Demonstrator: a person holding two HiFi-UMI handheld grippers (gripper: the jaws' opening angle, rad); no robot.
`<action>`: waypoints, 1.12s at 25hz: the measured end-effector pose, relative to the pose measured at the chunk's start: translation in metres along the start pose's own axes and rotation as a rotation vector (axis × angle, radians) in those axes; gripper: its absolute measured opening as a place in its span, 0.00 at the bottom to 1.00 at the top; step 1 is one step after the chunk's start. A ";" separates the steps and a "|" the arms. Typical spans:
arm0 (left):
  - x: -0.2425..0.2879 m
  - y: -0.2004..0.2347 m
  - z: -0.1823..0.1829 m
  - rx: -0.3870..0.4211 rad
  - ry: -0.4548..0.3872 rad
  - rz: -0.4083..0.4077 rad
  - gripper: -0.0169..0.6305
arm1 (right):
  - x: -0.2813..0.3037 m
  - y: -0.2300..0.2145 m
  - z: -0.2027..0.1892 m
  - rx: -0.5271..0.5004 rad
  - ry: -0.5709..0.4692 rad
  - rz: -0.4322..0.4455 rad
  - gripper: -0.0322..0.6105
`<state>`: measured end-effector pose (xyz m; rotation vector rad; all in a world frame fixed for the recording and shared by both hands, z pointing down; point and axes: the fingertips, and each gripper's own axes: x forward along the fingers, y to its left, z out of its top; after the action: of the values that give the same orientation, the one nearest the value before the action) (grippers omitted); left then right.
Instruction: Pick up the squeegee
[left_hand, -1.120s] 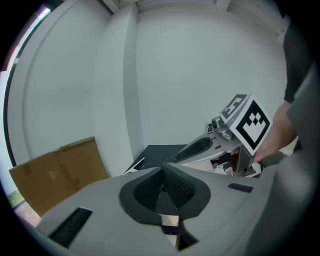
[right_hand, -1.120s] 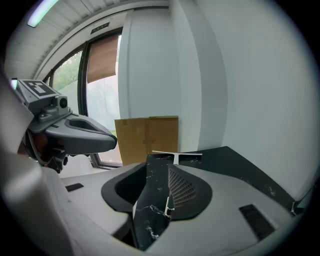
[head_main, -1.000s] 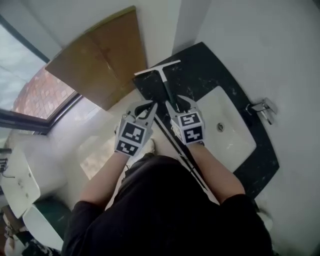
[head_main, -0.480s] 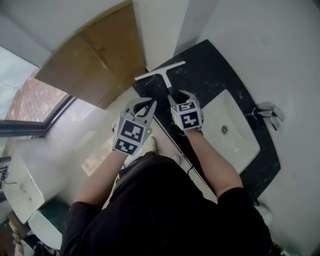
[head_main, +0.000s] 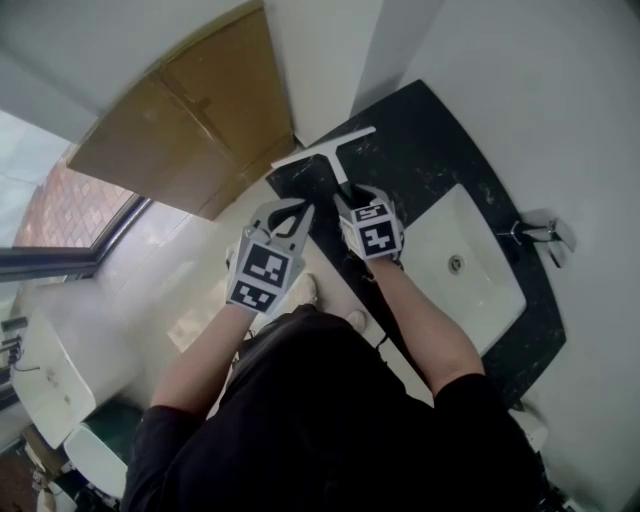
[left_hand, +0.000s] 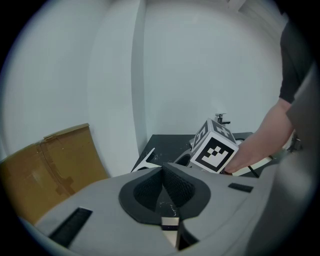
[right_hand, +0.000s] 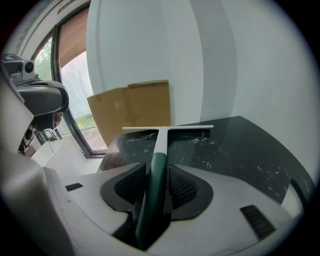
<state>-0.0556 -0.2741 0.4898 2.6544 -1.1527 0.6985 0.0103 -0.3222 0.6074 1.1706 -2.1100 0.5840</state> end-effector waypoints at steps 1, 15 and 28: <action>0.001 0.000 0.000 0.000 0.001 -0.001 0.04 | 0.001 -0.001 -0.001 0.003 0.004 -0.002 0.28; -0.013 -0.012 0.011 0.001 -0.022 0.028 0.04 | -0.047 0.000 0.019 0.023 -0.117 -0.015 0.21; -0.070 -0.114 0.048 0.024 -0.123 0.090 0.04 | -0.217 0.030 0.006 -0.035 -0.333 0.052 0.21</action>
<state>0.0019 -0.1659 0.4180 2.7136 -1.3106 0.5730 0.0679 -0.1871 0.4452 1.2662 -2.4250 0.3937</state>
